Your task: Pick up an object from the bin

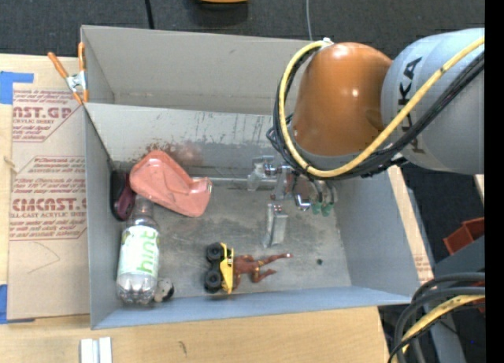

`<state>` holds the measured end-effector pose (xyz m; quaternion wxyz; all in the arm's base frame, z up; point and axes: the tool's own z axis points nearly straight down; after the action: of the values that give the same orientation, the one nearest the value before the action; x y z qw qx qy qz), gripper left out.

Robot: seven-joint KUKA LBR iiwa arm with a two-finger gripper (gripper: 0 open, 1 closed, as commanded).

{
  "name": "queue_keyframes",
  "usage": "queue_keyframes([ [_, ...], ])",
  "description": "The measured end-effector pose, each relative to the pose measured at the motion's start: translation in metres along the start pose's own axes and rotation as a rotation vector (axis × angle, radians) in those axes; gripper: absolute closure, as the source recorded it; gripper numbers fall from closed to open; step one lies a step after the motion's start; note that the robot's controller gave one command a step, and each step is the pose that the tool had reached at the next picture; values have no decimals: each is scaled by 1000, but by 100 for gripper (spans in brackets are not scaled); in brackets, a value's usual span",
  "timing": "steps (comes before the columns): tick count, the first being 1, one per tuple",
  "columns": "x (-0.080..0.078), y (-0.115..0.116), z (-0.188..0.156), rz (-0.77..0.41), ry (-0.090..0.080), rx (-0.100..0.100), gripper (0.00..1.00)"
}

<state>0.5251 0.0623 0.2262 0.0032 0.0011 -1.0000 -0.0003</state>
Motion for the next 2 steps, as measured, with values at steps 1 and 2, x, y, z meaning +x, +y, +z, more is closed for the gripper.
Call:
queue_keyframes([
  [1,-1,0,-5,1,-8,-1,0],
  [2,11,3,33,-75,-13,1,0],
])
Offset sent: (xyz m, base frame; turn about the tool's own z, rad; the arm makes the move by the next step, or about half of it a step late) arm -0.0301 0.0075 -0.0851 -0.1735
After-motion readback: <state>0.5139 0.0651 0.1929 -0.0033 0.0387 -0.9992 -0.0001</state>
